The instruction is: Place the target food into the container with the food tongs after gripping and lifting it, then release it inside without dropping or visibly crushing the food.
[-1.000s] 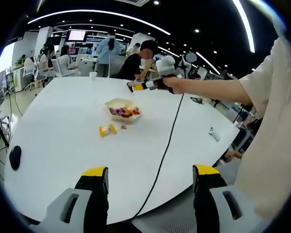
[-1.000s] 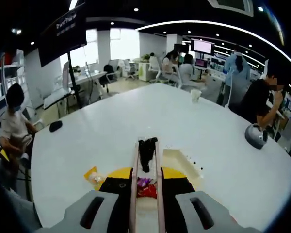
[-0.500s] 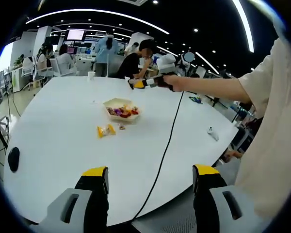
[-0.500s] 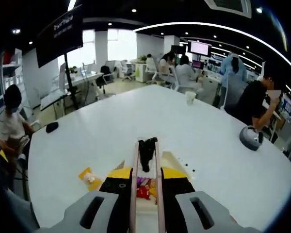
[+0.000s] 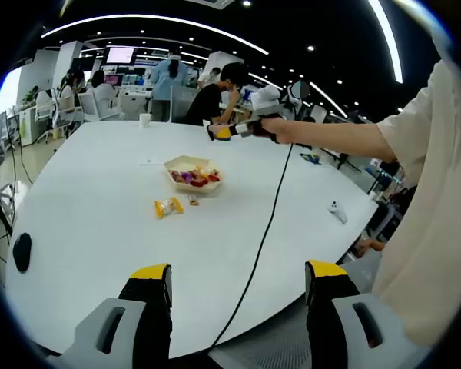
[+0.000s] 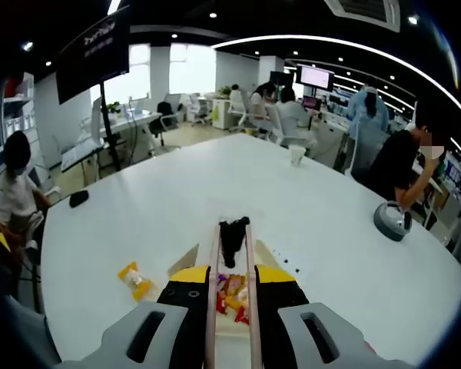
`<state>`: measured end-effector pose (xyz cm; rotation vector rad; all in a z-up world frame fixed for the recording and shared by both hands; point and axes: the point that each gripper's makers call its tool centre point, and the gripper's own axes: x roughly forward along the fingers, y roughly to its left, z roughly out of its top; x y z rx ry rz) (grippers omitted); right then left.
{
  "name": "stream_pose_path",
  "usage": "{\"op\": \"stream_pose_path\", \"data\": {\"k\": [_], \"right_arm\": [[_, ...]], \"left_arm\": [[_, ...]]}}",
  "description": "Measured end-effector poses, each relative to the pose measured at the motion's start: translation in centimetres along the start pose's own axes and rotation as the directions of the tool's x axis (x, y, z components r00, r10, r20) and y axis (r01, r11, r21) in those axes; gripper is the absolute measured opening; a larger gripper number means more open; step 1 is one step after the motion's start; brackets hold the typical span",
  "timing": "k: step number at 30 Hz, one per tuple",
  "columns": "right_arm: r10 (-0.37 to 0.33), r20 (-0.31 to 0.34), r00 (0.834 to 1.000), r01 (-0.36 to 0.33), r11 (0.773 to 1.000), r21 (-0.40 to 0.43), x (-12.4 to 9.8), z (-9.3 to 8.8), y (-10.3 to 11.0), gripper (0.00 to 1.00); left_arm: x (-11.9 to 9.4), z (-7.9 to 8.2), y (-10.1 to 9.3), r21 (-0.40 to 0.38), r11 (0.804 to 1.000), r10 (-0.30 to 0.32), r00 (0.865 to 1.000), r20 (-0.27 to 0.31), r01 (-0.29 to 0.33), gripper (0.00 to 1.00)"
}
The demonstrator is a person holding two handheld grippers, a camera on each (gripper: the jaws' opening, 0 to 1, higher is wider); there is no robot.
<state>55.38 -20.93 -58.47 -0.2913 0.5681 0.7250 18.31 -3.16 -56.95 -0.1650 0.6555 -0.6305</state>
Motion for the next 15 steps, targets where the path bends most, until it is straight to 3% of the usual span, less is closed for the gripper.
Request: {"op": "stream_pose_path", "data": {"k": [8, 15], "right_arm": [[-0.005, 0.01, 1.0, 0.005, 1.0, -0.008, -0.11, 0.78, -0.37, 0.2], [0.006, -0.001, 1.0, -0.006, 1.0, -0.004, -0.13, 0.15, 0.07, 0.21]], "left_arm": [[0.16, 0.09, -0.4, 0.002, 1.0, -0.006, 1.0, 0.002, 0.006, 0.7], [0.04, 0.03, -0.27, 0.0, 1.0, -0.003, 1.0, 0.004, 0.003, 0.7]]}}
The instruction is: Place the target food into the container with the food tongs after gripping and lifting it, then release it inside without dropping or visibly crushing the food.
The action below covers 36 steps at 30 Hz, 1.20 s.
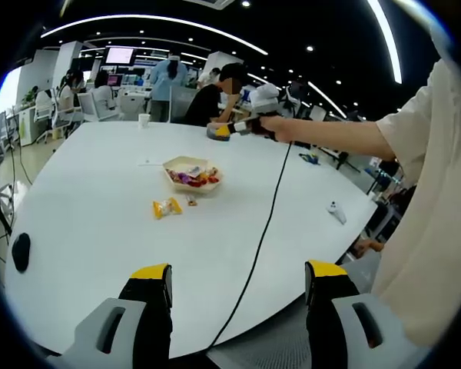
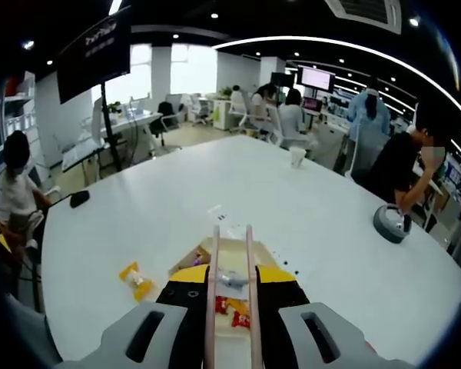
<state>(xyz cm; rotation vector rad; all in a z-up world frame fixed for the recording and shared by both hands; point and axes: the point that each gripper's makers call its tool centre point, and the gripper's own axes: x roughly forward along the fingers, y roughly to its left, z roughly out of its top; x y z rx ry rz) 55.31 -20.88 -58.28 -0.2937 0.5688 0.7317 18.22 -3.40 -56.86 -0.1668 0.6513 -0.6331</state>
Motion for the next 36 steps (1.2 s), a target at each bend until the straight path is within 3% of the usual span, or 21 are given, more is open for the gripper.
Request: {"op": "stream_pose_path", "data": {"k": [5, 7, 25, 36], "right_arm": [[0.029, -0.013, 1.0, -0.029, 1.0, 0.012, 0.0, -0.8, 1.3, 0.21], [0.083, -0.023, 0.996, -0.082, 0.996, 0.036, 0.2, -1.1, 2.5, 0.22], [0.172, -0.082, 0.982, -0.174, 0.985, -0.019, 2.2, -3.1, 8.4, 0.23], [0.211, -0.124, 0.97, -0.218, 0.975, -0.05, 3.4, -4.3, 10.9, 0.23]], "left_arm": [[0.0, -0.1, 0.1, -0.002, 1.0, 0.0, 1.0, 0.0, 0.0, 0.7], [0.0, -0.2, 0.1, -0.003, 1.0, 0.0, 1.0, -0.002, 0.0, 0.7], [-0.4, -0.8, 0.5, -0.018, 1.0, 0.004, 1.0, -0.002, -0.004, 0.69], [-0.7, -1.2, 0.9, -0.029, 0.999, 0.014, 1.0, -0.001, -0.014, 0.69]]}}
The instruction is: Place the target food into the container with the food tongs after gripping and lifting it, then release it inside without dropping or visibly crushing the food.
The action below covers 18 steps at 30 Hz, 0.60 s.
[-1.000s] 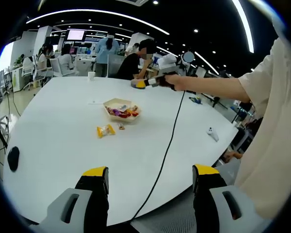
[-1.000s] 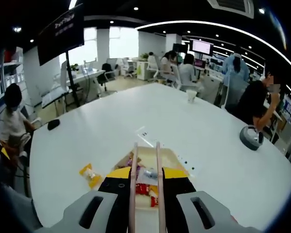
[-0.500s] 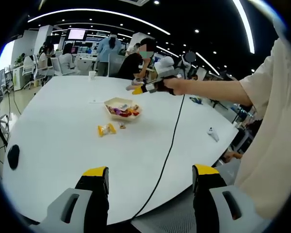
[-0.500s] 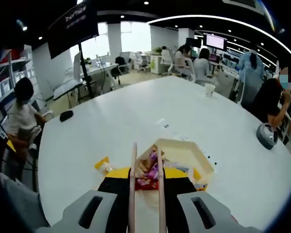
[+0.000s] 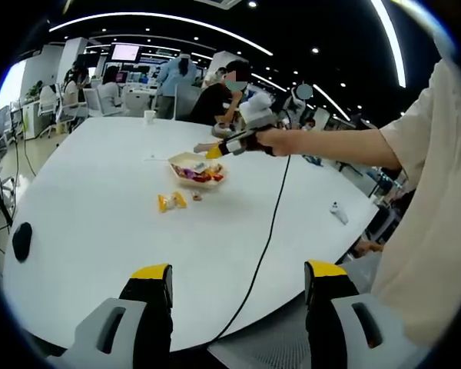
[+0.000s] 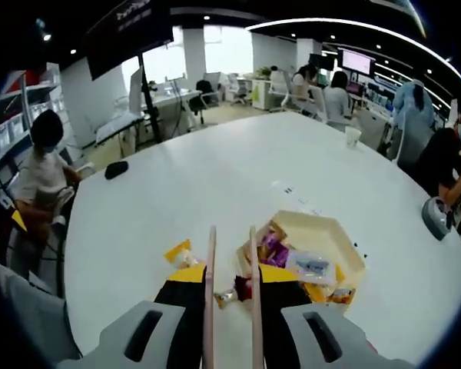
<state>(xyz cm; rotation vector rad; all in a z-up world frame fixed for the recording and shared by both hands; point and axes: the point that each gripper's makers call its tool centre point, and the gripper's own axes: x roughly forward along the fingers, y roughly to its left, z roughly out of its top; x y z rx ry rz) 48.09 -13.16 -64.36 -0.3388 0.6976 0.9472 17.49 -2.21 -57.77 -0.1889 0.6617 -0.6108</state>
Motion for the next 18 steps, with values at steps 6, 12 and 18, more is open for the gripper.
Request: {"op": "stream_pose_path", "data": {"k": [6, 12, 18], "right_arm": [[0.015, -0.033, 0.999, -0.016, 0.999, -0.037, 1.0, -0.5, 0.7, 0.23], [0.042, -0.087, 0.995, -0.052, 0.991, -0.122, 1.7, -0.8, 1.6, 0.23], [0.069, -0.148, 0.987, -0.101, 0.97, -0.22, 2.4, -1.2, 2.7, 0.23]], "left_arm": [[0.0, -0.1, 0.1, -0.01, 1.0, 0.002, 1.0, 0.004, -0.002, 0.69], [0.0, -0.3, 0.4, -0.021, 1.0, 0.004, 1.0, 0.007, -0.003, 0.69], [0.1, -0.2, 0.7, -0.027, 1.0, 0.003, 1.0, 0.012, -0.003, 0.69]]}}
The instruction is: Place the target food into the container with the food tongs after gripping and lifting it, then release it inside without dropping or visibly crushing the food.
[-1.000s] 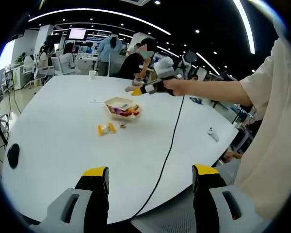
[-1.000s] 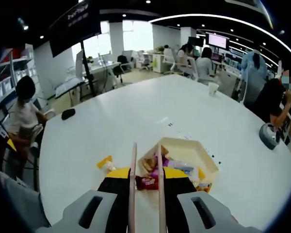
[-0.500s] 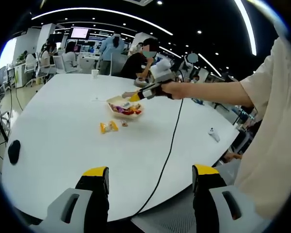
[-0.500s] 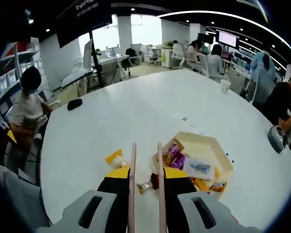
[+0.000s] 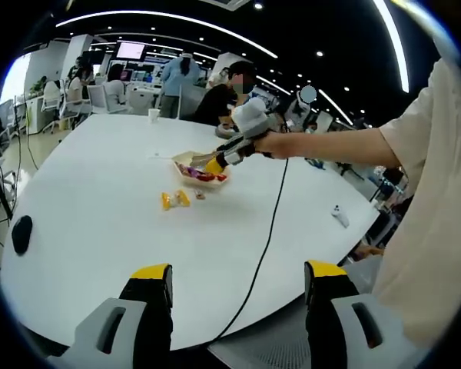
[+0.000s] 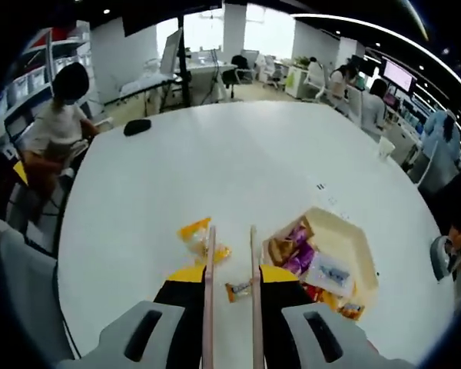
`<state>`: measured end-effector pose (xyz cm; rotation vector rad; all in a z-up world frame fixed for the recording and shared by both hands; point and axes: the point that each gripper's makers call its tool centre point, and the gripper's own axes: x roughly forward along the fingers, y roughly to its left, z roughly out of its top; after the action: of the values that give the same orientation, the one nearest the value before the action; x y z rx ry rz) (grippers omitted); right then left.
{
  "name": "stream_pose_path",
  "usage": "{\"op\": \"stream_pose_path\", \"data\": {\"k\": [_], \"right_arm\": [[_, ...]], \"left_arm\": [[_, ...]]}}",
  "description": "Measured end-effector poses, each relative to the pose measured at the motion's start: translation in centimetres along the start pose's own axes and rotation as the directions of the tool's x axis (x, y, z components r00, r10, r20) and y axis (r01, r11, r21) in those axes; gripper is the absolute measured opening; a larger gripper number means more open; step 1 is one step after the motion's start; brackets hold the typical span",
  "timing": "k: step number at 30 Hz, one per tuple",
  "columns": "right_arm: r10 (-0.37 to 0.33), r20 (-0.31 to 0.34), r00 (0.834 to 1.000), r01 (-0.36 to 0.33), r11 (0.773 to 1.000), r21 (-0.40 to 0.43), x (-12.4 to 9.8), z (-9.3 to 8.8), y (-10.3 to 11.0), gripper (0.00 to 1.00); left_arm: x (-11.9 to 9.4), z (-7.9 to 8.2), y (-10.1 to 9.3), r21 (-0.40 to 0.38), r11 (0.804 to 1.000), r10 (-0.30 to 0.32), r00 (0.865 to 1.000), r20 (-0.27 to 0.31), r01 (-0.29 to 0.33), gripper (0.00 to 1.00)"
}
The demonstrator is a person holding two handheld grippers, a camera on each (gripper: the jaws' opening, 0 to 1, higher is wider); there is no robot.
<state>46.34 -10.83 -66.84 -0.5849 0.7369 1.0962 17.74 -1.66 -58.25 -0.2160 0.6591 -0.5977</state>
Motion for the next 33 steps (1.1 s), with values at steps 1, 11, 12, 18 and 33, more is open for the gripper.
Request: {"op": "stream_pose_path", "data": {"k": [1, 11, 12, 18, 33], "right_arm": [[0.009, -0.008, 1.0, -0.009, 1.0, -0.017, 0.1, 0.0, 0.2, 0.23], [0.076, -0.102, 0.992, -0.093, 0.98, -0.176, 1.6, -0.5, 1.6, 0.24], [0.078, -0.105, 0.991, -0.097, 0.978, -0.185, 1.7, -0.5, 1.7, 0.24], [0.097, -0.178, 0.979, -0.145, 0.948, -0.284, 2.5, -1.2, 2.0, 0.24], [0.106, -0.26, 0.96, -0.2, 0.907, -0.369, 4.2, -1.4, 3.1, 0.24]], "left_arm": [[0.0, 0.0, 0.1, -0.002, 1.0, 0.0, 1.0, 0.002, 0.0, 0.69], [-0.2, -0.7, 0.4, -0.013, 1.0, -0.003, 1.0, -0.01, 0.003, 0.69], [-0.2, -0.6, 0.4, -0.014, 1.0, -0.004, 1.0, -0.009, 0.004, 0.69], [0.0, -0.6, 0.5, -0.021, 1.0, -0.006, 1.0, -0.005, 0.006, 0.69], [0.1, -0.9, 1.1, -0.051, 0.999, 0.002, 1.0, 0.022, 0.0, 0.69]]}}
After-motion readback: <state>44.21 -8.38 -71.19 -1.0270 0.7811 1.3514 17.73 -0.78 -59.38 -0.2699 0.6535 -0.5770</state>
